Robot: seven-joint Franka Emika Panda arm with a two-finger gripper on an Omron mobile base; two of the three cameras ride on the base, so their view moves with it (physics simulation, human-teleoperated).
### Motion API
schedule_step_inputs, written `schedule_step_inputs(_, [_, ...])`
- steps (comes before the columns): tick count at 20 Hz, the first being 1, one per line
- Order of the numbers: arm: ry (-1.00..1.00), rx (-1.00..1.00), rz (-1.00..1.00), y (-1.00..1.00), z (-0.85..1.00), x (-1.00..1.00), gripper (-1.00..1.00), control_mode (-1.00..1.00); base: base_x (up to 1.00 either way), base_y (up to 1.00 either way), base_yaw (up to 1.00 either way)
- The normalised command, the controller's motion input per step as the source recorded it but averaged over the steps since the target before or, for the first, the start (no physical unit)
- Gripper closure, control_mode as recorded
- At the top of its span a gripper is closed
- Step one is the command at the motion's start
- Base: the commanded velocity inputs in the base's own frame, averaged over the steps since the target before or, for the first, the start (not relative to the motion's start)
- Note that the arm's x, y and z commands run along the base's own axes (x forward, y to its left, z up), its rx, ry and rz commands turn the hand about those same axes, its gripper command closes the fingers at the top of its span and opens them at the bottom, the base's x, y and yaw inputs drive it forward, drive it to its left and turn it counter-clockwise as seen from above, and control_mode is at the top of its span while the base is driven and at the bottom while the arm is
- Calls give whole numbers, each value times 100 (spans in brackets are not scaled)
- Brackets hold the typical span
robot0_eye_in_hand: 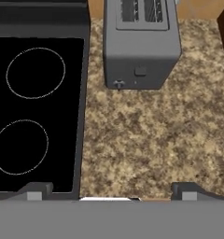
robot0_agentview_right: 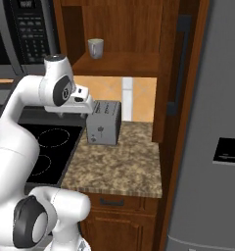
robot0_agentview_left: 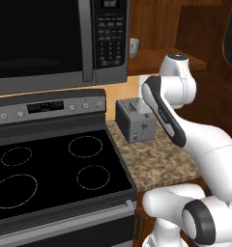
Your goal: Gather all objects into one cabinet and sort the glasses and bowls to opposite sides.
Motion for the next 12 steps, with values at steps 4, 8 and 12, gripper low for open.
schedule_step_inputs(4, [-18, 0, 0, 0, 4, 0, -100, -100, 0, 0, 0])
schedule_step_inputs(8, [-25, 0, 0, 0, 18, -13, -100, -100, 0, 0, 0])
schedule_step_inputs(12, [-21, 2, 0, -3, 38, -16, -100, -100, 0, 0, 0])
